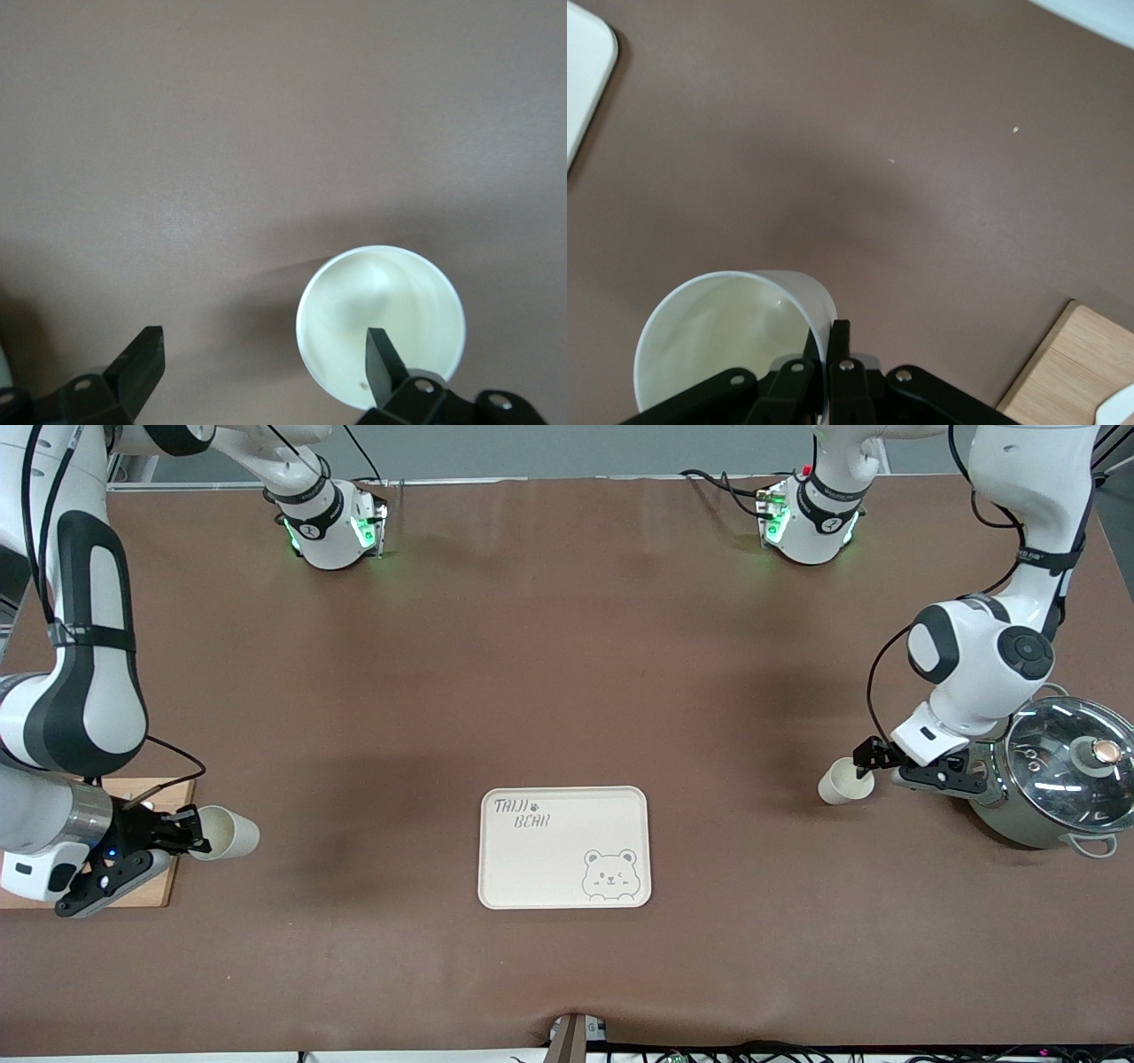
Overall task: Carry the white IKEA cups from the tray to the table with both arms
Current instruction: 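Carry the cup toward the pot while the right gripper carries its cup toward the board, then release the cup and raise the left gripper while the right gripper lowers its cup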
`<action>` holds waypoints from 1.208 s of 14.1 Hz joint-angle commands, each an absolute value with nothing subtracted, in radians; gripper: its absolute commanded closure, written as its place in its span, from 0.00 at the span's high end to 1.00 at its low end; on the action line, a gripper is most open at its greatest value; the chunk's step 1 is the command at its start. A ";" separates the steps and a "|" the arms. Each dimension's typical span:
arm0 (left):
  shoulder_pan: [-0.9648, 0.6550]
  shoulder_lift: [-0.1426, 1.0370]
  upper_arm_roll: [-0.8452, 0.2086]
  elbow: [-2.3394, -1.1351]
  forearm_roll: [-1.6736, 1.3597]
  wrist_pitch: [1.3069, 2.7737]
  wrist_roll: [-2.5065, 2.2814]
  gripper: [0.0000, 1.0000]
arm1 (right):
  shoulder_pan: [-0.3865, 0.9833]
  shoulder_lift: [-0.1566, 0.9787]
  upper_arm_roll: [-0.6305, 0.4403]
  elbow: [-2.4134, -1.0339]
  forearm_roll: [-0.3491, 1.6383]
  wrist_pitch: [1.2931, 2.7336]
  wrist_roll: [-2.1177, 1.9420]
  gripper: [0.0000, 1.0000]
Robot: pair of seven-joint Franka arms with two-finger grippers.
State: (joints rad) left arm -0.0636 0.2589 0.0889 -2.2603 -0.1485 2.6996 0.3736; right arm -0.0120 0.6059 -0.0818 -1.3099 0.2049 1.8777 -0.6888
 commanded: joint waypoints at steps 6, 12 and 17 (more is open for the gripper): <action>-0.026 0.285 0.092 -1.912 -0.176 2.335 0.385 1.00 | -0.031 0.724 -0.067 -1.336 0.206 2.040 -0.836 0.00; -0.092 0.387 0.092 -1.525 -0.126 2.049 0.103 1.00 | -0.029 0.778 -0.066 -1.342 0.210 2.097 -0.841 0.00; -0.163 0.344 0.083 -1.301 -0.034 1.635 -0.103 1.00 | -0.026 0.813 -0.064 -1.342 0.216 2.140 -0.844 0.00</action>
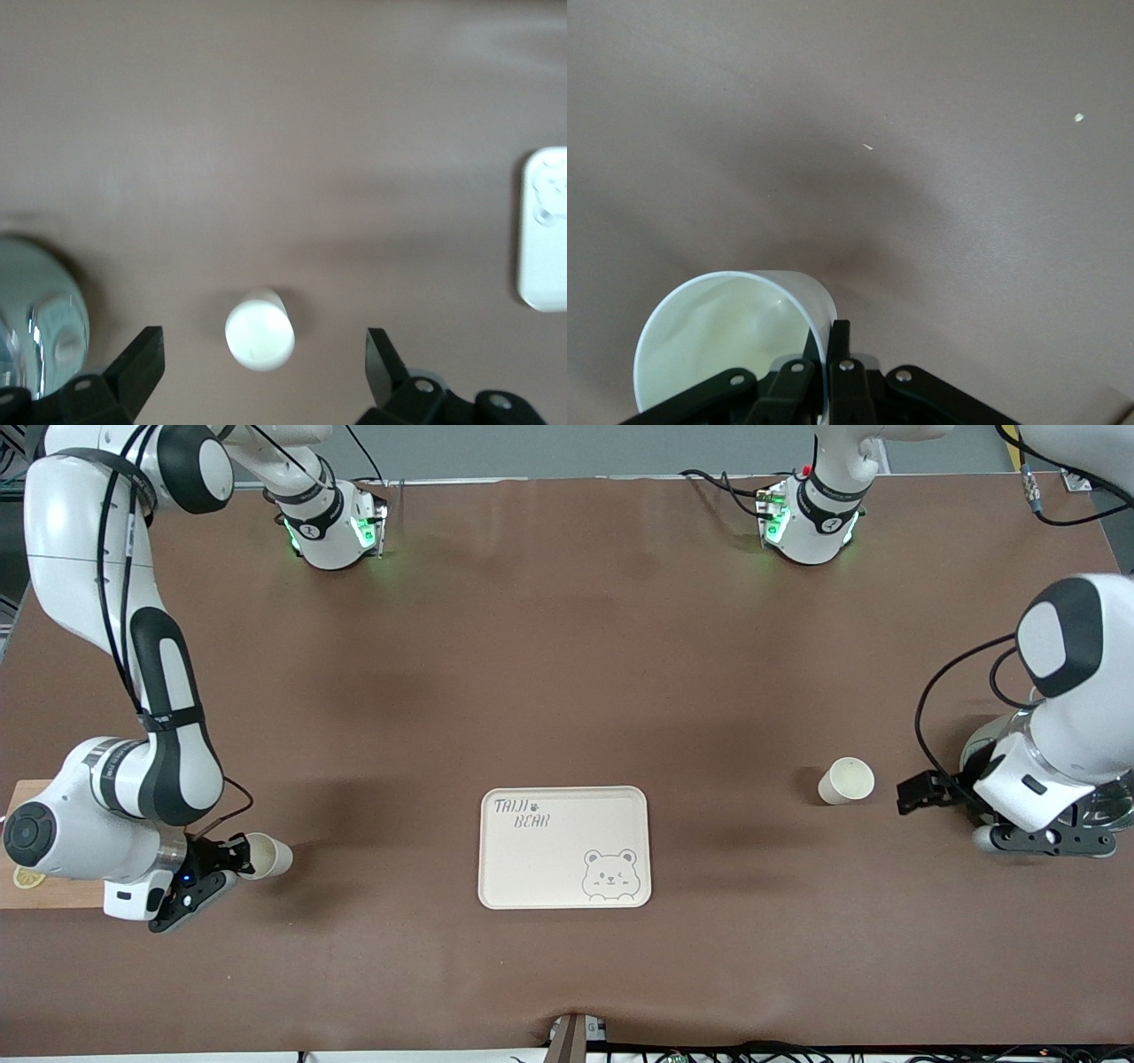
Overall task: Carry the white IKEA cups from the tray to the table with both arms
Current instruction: 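Release the cup and raise the left gripper while the right gripper lowers its cup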
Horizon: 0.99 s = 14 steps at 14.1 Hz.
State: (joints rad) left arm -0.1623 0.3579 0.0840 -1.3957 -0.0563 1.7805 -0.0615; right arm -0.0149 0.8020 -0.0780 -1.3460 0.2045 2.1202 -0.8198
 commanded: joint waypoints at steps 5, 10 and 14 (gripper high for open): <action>-0.099 0.125 0.069 -1.308 -0.038 1.464 0.004 1.00 | -0.021 0.833 -0.063 -1.350 0.219 2.184 -0.847 0.00; -0.037 0.028 0.009 -1.410 -0.040 1.434 0.097 1.00 | -0.028 0.831 -0.063 -1.344 0.222 2.181 -0.839 1.00; -0.035 -0.043 0.011 -1.538 -0.029 1.520 0.133 1.00 | -0.029 0.804 -0.063 -1.327 0.219 2.134 -0.833 1.00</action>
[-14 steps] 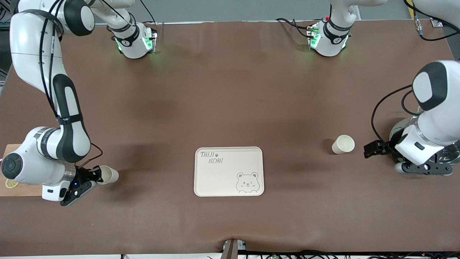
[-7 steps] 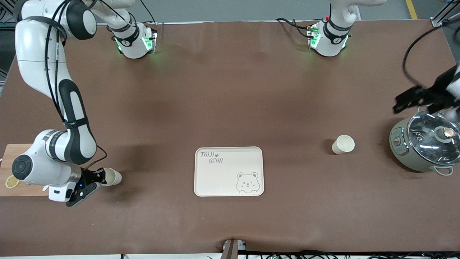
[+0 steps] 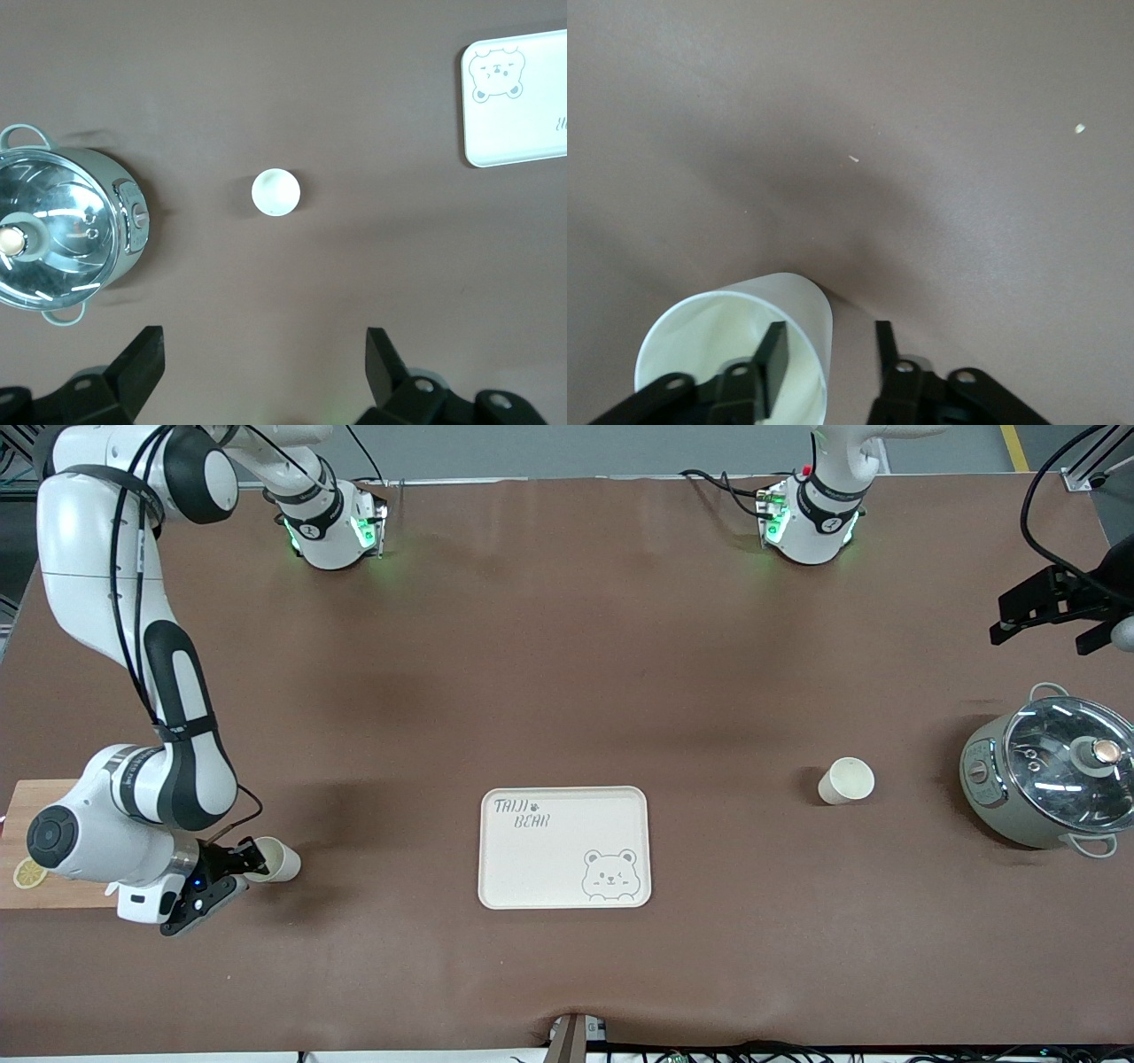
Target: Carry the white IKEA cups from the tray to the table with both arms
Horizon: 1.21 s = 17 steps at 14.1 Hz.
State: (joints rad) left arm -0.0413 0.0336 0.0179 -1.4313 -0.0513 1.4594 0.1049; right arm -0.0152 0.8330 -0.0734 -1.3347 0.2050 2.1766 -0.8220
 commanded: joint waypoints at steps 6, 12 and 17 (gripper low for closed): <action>-0.032 -0.031 0.009 -1.548 -0.023 1.519 0.120 1.00 | -0.029 0.738 -0.064 -1.230 0.242 1.855 -0.668 1.00; -0.028 -0.018 0.009 -1.543 -0.025 1.526 0.086 1.00 | -0.021 0.456 -0.066 -1.232 0.233 1.525 -0.369 1.00; -0.028 -0.003 0.009 -1.545 0.018 1.539 0.095 1.00 | -0.032 0.180 -0.072 -1.316 0.083 1.401 -0.195 1.00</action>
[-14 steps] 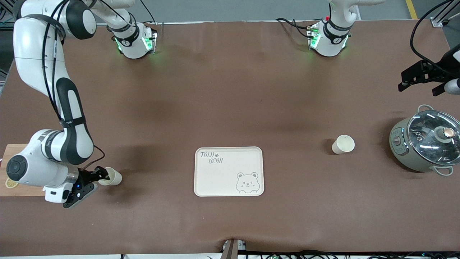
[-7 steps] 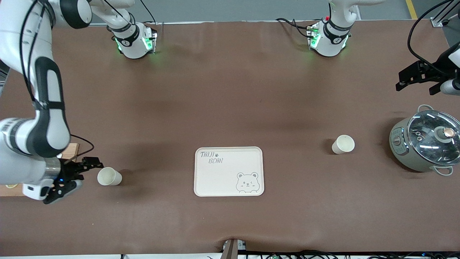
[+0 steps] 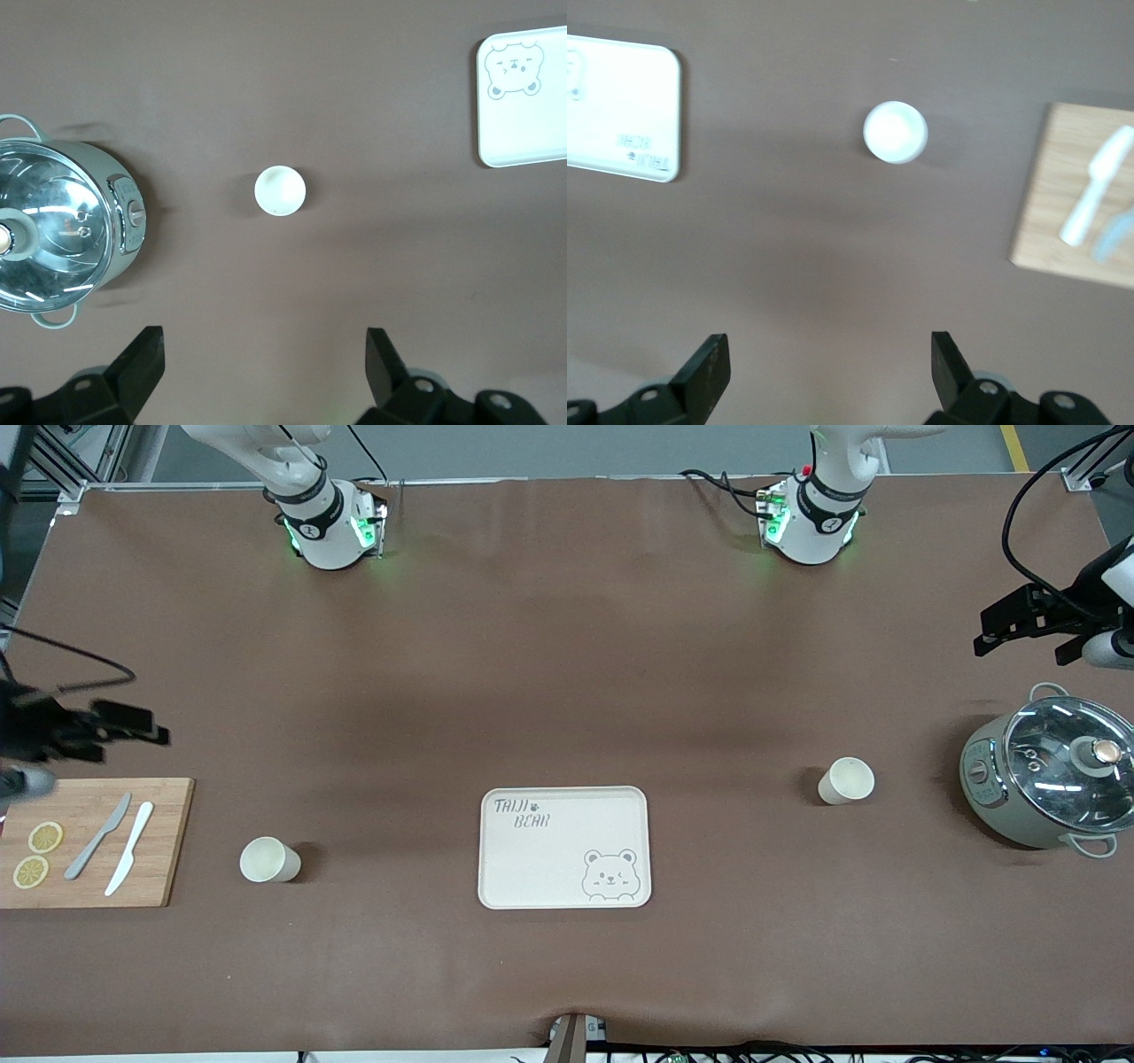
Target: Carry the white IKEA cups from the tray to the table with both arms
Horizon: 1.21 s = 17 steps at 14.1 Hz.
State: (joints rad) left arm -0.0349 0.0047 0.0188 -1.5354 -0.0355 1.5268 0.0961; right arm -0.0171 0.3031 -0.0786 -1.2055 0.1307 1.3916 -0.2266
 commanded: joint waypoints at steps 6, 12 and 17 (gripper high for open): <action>-0.038 0.005 0.005 -1.546 0.058 1.568 0.103 1.00 | -0.080 -0.008 -0.066 -1.617 0.026 1.605 -0.189 1.00; -0.038 0.006 0.003 -1.546 0.052 1.568 0.101 1.00 | -0.043 -0.037 -0.061 -1.603 0.017 1.575 -0.078 1.00; -0.037 0.008 0.003 -1.548 0.048 1.574 0.101 1.00 | -0.044 -0.026 -0.063 -1.571 0.018 1.575 -0.084 1.00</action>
State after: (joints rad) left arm -0.0385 0.0098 0.0085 -1.5445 0.0343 1.5641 0.0975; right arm -0.0471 -0.0195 -0.0626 -1.5774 0.0370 1.5777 -0.1001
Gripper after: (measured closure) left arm 0.000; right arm 0.000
